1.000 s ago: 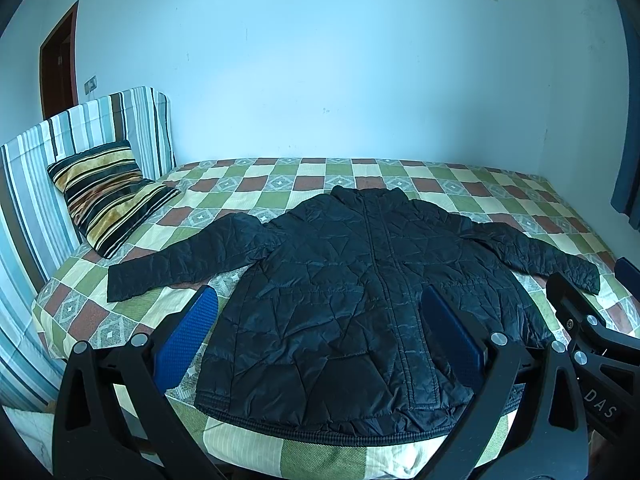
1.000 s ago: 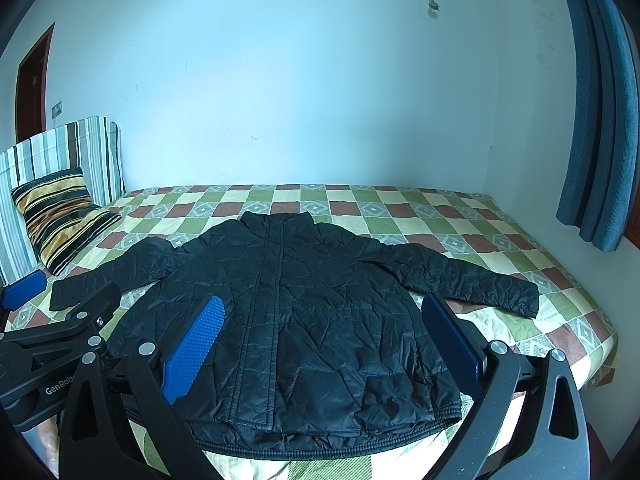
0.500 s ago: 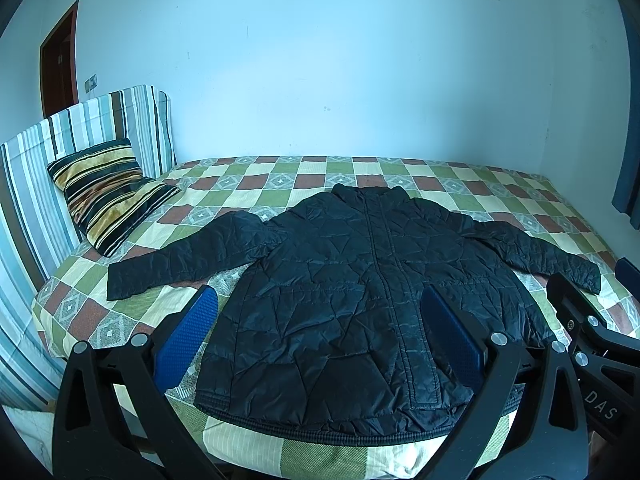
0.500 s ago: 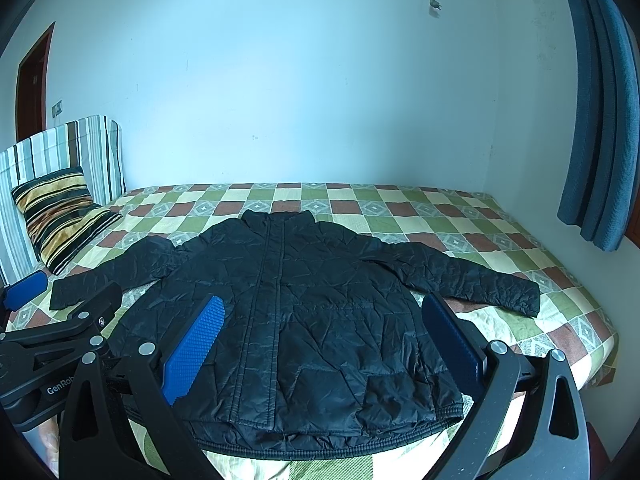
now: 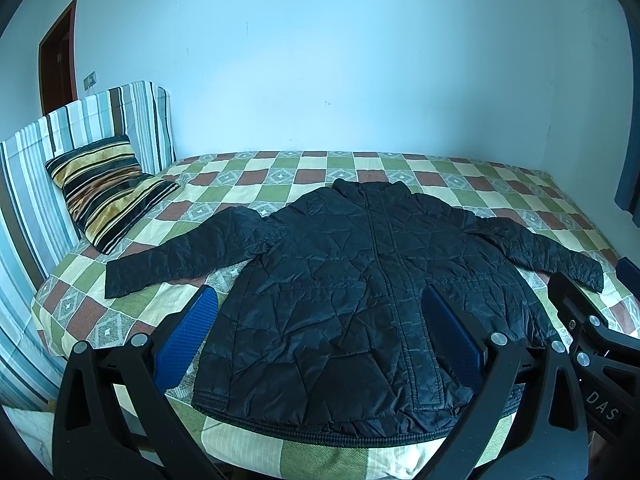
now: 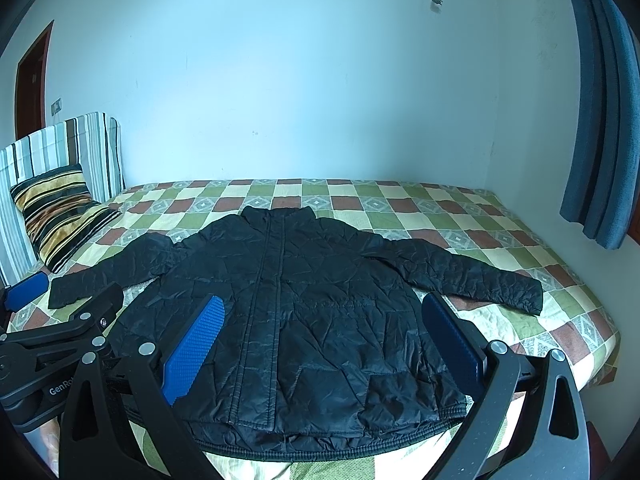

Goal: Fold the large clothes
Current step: 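Grasp the jacket sleeve cuff with the right gripper and lift it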

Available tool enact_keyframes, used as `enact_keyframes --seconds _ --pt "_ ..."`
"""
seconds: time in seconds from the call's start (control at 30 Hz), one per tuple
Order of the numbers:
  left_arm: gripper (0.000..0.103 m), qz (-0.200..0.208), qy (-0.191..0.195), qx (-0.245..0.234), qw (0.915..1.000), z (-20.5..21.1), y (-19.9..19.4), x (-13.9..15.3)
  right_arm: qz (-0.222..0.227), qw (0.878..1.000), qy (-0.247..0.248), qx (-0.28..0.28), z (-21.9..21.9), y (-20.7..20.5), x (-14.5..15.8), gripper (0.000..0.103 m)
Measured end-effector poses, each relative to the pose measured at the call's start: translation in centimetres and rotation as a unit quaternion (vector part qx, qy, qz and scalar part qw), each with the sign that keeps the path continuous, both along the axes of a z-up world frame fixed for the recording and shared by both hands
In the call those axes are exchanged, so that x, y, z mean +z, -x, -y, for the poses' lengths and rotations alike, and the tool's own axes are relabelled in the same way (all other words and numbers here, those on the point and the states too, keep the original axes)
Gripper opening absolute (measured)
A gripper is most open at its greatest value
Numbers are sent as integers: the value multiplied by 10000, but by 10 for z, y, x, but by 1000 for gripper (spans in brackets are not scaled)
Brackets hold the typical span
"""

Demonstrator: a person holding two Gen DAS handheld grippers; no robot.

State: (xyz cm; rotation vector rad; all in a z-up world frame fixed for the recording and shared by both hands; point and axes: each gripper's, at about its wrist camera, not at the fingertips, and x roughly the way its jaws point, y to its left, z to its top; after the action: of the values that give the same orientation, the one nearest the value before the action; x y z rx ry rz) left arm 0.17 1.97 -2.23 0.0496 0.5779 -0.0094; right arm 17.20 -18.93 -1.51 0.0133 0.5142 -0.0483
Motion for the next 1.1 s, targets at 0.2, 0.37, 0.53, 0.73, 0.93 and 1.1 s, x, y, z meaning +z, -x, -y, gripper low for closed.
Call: enact_keyframes --seconds 0.2,0.37,0.53,0.73,0.93,1.1 --pt "101 -66 -8 5 10000 3 -6 -2 -72 10000 -14 4 -1 -2 -7 98" --pt "101 -92 -4 3 10000 3 -9 -4 -127 9999 -28 5 1 -7 -5 98" --pt "101 -176 -1 -67 9998 5 -18 -9 -245 9996 -124 66 4 -17 -10 98" --pt "101 -829 415 81 9957 -20 -65 -37 -371 9971 -649 -163 41 -42 -29 98" --pt "101 -1248 546 633 9887 -66 -111 -71 -550 9849 -1322 -969 140 -85 -63 98" --pt "101 -1317 753 1467 9775 -122 -145 -96 -777 9455 -2366 -2098 260 -108 -110 98"
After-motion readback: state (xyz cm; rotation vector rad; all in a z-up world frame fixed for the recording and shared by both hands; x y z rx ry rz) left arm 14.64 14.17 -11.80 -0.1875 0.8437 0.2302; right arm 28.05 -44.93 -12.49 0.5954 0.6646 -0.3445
